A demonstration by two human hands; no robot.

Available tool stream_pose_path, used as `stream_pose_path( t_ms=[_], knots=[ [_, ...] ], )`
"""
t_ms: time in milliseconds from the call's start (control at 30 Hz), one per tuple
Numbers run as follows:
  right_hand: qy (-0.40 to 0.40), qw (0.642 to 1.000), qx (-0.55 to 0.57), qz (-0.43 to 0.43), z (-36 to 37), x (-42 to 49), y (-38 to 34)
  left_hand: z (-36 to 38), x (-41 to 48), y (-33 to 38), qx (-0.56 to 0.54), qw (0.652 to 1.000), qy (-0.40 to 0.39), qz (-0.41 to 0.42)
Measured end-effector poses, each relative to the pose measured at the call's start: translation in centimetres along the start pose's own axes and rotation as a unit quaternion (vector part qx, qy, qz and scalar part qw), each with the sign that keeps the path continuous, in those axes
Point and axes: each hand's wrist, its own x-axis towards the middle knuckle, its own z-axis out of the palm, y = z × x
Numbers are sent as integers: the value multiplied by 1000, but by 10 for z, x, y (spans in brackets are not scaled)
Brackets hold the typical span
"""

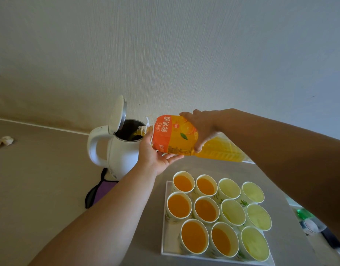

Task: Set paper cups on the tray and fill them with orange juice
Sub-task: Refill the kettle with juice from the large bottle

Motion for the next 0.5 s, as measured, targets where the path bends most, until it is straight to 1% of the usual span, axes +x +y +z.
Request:
stream_pose_path(
  t_ms=[500],
  knots=[
    [1, 1000, 0, -1, -1, -1, 0, -1, 2, 0, 0, 1000, -3, 0]
  ],
)
